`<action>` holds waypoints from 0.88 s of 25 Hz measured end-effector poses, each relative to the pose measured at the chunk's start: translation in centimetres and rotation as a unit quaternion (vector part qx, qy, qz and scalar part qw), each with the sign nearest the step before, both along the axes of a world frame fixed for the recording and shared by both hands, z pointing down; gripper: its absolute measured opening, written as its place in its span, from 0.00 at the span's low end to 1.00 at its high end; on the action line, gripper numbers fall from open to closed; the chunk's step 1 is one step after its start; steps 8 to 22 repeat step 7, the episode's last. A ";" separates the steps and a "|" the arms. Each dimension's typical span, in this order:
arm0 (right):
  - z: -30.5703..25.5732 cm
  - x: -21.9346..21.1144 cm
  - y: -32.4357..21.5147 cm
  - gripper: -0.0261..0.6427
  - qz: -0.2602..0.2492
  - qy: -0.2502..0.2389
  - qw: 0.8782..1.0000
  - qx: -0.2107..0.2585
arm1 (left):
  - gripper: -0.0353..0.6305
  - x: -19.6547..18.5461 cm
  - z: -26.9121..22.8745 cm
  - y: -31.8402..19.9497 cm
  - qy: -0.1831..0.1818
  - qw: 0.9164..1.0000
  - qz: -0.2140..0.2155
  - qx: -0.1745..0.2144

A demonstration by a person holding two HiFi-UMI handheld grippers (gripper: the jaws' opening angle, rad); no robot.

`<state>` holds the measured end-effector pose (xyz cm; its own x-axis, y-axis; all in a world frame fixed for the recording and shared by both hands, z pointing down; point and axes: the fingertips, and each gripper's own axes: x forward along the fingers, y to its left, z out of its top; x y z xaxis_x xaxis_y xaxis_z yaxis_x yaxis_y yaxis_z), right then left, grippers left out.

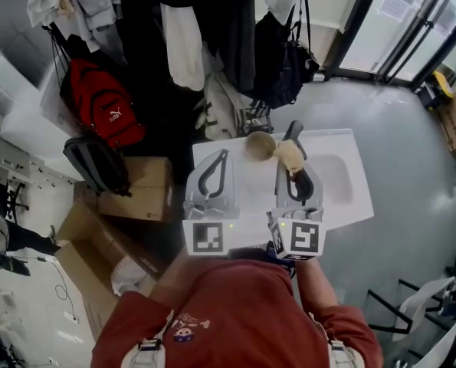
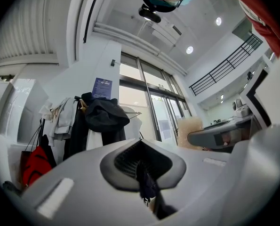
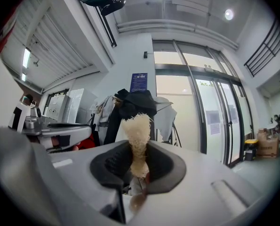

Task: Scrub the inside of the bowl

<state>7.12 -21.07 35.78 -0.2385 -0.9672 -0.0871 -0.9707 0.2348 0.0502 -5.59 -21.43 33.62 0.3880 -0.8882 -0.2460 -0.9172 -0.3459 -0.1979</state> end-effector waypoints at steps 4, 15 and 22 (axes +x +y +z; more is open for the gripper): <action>-0.3 0.1 0.1 0.15 0.004 -0.013 1.000 -0.001 | 0.06 0.0 0.1 -0.1 0.019 1.000 -0.001 -0.012; -0.5 0.2 0.0 0.15 0.007 -0.021 1.000 -0.002 | 0.06 0.4 -0.4 -0.2 -0.050 0.999 0.005 0.015; -0.5 0.2 0.0 0.15 0.007 -0.021 1.000 -0.002 | 0.06 0.4 -0.4 -0.2 -0.050 0.999 0.005 0.015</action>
